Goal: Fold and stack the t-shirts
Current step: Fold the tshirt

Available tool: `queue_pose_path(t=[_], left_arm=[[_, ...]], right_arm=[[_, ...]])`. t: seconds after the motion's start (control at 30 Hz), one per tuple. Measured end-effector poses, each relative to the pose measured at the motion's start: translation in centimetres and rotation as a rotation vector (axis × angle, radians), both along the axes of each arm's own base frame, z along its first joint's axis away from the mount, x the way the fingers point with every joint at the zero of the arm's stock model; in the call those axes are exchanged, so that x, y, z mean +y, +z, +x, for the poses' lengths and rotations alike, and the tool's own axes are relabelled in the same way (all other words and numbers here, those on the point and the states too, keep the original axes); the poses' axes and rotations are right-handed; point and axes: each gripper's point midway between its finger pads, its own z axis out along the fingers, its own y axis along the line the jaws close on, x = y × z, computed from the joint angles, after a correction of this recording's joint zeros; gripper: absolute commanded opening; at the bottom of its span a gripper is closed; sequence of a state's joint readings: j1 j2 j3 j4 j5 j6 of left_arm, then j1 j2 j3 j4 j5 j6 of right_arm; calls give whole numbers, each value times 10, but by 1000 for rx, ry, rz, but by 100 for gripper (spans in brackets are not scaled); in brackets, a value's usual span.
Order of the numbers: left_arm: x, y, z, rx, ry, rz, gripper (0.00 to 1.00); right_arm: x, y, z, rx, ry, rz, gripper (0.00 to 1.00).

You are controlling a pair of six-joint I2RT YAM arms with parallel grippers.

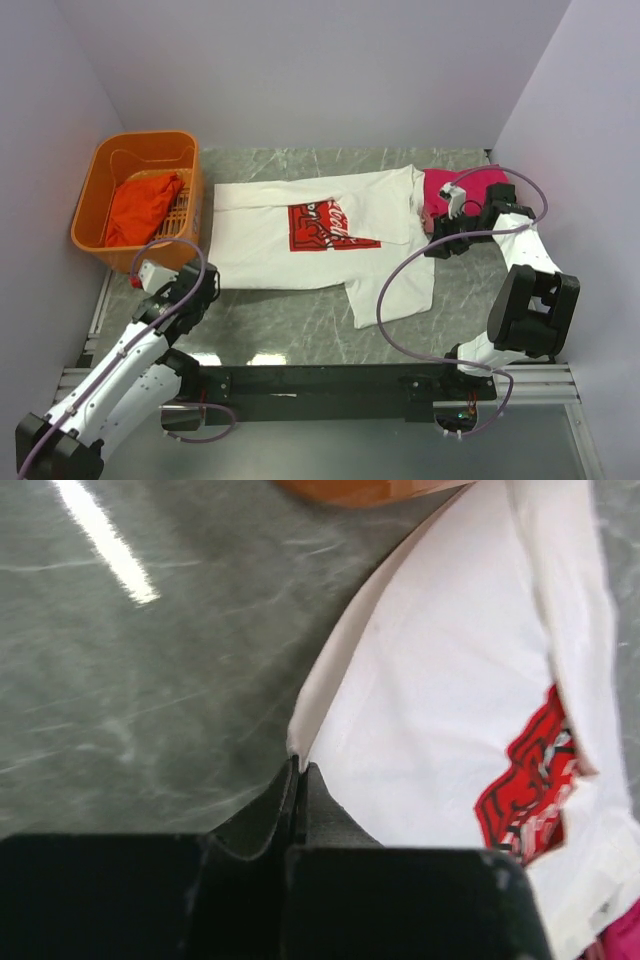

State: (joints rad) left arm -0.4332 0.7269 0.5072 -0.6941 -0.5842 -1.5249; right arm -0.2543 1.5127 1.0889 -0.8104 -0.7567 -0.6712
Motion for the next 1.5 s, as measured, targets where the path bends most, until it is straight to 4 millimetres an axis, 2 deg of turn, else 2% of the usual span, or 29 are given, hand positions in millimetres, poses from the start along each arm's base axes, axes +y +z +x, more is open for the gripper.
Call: queue_pose_path(t=[0.2, 0.47, 0.57, 0.7, 0.8, 0.9, 1.07, 1.17, 1.27, 1.37, 1.43, 1.47, 1.5], left_arm=[[8, -25, -35, 101, 3, -12, 0], [13, -28, -49, 127, 26, -25, 0], [13, -29, -50, 131, 32, -29, 0], [11, -27, -50, 123, 25, -42, 0], [10, -27, -51, 126, 19, -49, 0], [8, -26, -50, 125, 15, -55, 0], [6, -25, -51, 127, 4, -67, 0], [5, -25, -51, 129, -3, -65, 0], [5, -25, -51, 131, -9, -61, 0], [4, -25, -50, 132, -14, -57, 0], [4, -25, -50, 132, -18, -57, 0], [4, -25, -50, 132, -21, -57, 0], [3, -25, -50, 132, -23, -56, 0]], right_arm=[[0, -2, -8, 16, 28, -9, 54], [-7, -9, -20, 14, 116, -80, 55], [-2, -9, -37, -16, 259, -81, 57], [10, -13, -72, -119, 556, -87, 69], [19, -22, -100, -182, 743, -96, 72], [32, -33, -123, -251, 926, -128, 71], [51, -66, -157, -343, 1173, -251, 70], [51, -81, -162, -370, 1229, -321, 63], [51, -89, -148, -373, 1227, -380, 53], [49, -97, -132, -380, 1195, -442, 47], [51, -97, -124, -392, 1175, -462, 28], [51, -98, -121, -397, 1167, -473, 12], [52, -99, -118, -399, 1163, -477, 7]])
